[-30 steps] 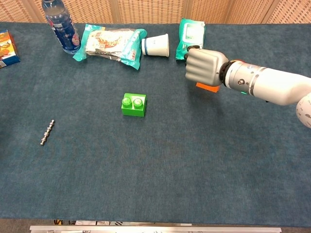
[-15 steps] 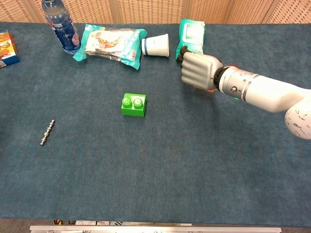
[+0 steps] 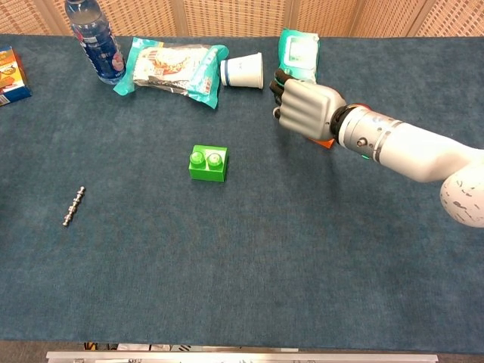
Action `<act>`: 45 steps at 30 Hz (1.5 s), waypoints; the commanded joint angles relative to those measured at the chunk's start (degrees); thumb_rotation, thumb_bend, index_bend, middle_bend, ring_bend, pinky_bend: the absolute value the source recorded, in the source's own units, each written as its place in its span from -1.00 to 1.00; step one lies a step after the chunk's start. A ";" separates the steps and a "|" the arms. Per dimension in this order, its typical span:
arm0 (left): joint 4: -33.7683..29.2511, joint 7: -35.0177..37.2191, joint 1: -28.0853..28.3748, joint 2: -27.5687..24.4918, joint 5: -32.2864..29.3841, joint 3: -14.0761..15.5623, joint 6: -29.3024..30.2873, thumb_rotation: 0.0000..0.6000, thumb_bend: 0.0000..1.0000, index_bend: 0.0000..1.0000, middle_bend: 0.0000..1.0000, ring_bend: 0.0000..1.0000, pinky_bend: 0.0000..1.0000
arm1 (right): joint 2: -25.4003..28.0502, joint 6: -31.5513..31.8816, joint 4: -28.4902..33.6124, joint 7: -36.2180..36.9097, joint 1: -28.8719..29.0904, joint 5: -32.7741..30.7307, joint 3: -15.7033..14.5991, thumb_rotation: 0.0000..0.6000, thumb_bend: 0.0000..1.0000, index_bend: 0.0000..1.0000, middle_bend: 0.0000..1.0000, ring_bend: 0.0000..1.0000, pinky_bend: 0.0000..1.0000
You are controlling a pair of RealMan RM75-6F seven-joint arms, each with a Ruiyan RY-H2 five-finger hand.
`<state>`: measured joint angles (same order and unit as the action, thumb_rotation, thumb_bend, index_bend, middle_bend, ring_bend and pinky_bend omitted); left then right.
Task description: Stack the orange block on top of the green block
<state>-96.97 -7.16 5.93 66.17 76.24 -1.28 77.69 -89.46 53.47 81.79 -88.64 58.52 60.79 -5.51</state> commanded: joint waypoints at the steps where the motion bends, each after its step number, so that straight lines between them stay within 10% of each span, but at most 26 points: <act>1: -0.11 -0.07 0.02 -0.08 0.00 -0.05 0.02 1.00 -0.68 -0.45 -0.33 -0.43 -0.47 | 1.93 2.22 3.47 1.87 -0.62 -0.49 1.40 1.00 -0.74 -0.52 -0.42 -0.79 -0.73; 17: -0.91 -1.07 0.39 -0.12 0.35 -0.01 -0.34 1.00 -0.68 -0.45 -0.33 -0.43 -0.47 | 10.47 5.45 21.04 18.33 -4.38 -18.37 9.35 1.00 -1.00 -0.90 -0.44 -0.67 -0.50; 30: -1.43 -1.99 0.85 -0.11 0.25 -0.04 -0.88 1.00 -0.68 -0.45 -0.33 -0.43 -0.47 | 12.46 -3.30 19.26 37.69 -3.51 -29.13 13.82 1.00 -1.00 -1.00 -0.69 -0.82 -0.50; 45: -1.85 -2.78 1.25 -0.01 0.31 0.06 -1.24 1.00 -0.68 -0.45 -0.33 -0.43 -0.48 | 12.32 -9.78 13.53 48.51 -1.96 -31.89 10.82 1.00 -1.00 -1.00 -0.72 -0.83 -0.50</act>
<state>-98.81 -9.93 7.17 66.15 76.55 -1.22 76.45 -76.91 44.13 95.91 -40.63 56.24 28.92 6.01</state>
